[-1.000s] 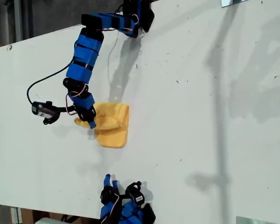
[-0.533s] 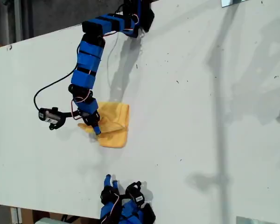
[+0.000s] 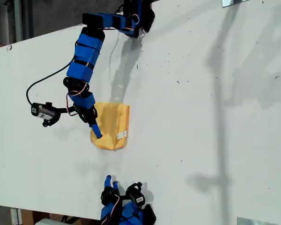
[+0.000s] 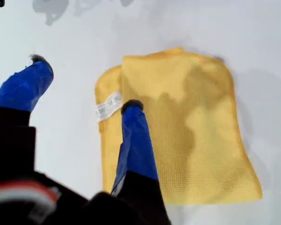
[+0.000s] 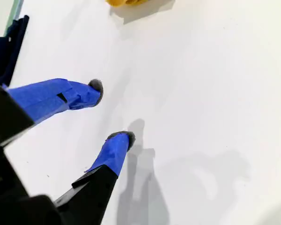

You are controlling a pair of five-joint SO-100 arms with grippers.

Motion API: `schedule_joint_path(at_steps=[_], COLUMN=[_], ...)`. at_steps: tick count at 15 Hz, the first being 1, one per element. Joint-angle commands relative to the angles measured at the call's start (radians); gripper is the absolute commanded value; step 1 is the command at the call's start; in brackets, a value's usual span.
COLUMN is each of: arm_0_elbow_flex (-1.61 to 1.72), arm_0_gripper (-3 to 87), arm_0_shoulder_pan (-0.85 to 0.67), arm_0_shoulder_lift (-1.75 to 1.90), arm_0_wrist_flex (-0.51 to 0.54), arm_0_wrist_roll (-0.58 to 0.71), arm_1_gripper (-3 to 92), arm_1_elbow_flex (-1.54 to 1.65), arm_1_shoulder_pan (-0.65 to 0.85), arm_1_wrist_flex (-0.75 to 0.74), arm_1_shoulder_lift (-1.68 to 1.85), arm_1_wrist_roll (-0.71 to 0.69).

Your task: Grasp corners of a square towel and fold twice.

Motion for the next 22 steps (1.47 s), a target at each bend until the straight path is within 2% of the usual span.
schedule_joint_path(at_steps=[1, 3, 4, 6, 7, 8, 10, 12, 13, 14, 15, 17, 19, 20, 21, 22], arm_0_elbow_flex=[0.006, 0.005, 0.003, 0.003, 0.003, 0.003, -0.002, -0.005, 0.012, 0.017, 0.018, 0.02, 0.021, 0.021, 0.021, 0.023], arm_0_gripper=[17.5, 17.3, 17.3, 17.2, 17.2, 17.2, 17.1, 17.0, 16.9, 16.7, 16.5, 13.7, 13.1, 12.7, 12.2, 12.1], arm_0_shoulder_pan=[0.011, 0.008, 0.006, 0.037, 0.089, 0.13, 0.163, 0.19, 0.201, 0.213, 0.215, 0.245, 0.296, 0.296, 0.298, 0.295], arm_0_shoulder_lift=[0.005, 0.005, 0.005, 0.005, 0.005, 0.005, 0.005, 0.005, 0.005, 0.005, 0.005, 0.005, 0.005, 0.005, 0.005, 0.005], arm_0_wrist_flex=[-0.014, -0.014, -0.014, -0.014, -0.014, -0.014, -0.021, -0.014, -0.015, -0.015, -0.015, -0.02, -0.026, -0.026, -0.025, -0.025], arm_0_wrist_roll=[0.012, 0.018, 0.018, 0.011, -0.006, -0.02, 0.034, 0.051, -0.011, -0.071, -0.063, 0.048, 0.221, 0.114, 0.112, 0.21], arm_1_gripper=[35.6, 41.5, 41.6, 41.7, 41.7, 41.5, 38.6, 36.7, 31.5, 23.0, 17.6, 17.7, 15.4, 15.4, 16.1, 17.9], arm_1_elbow_flex=[0.279, 0.712, 0.948, 1.387, 1.52, 1.586, 1.64, 1.732, 1.781, 1.827, 1.798, 1.824, 1.818, 1.81, 1.812, 1.818], arm_1_shoulder_pan=[0.009, 0.014, -0.005, -0.043, -0.064, -0.089, -0.083, 0.014, 0.048, 0.077, 0.109, 0.163, 0.175, 0.178, 0.176, 0.173], arm_1_wrist_flex=[0.052, 0.112, 0.072, -0.143, -0.193, -0.184, -0.054, 0.103, 0.198, 0.354, 0.471, 0.5, 0.512, 0.522, 0.52, 0.517], arm_1_shoulder_lift=[0.405, 0.775, 0.934, 1.127, 1.193, 1.269, 1.399, 1.58, 1.75, 2.014, 2.042, 2.072, 2.071, 2.071, 2.071, 2.071], arm_1_wrist_roll=[0.048, 0.186, 0.275, 0.405, 0.465, 0.511, 0.589, 0.627, 0.627, 0.638, 0.716, 0.723, 0.713, 0.713, 0.721, 0.732])
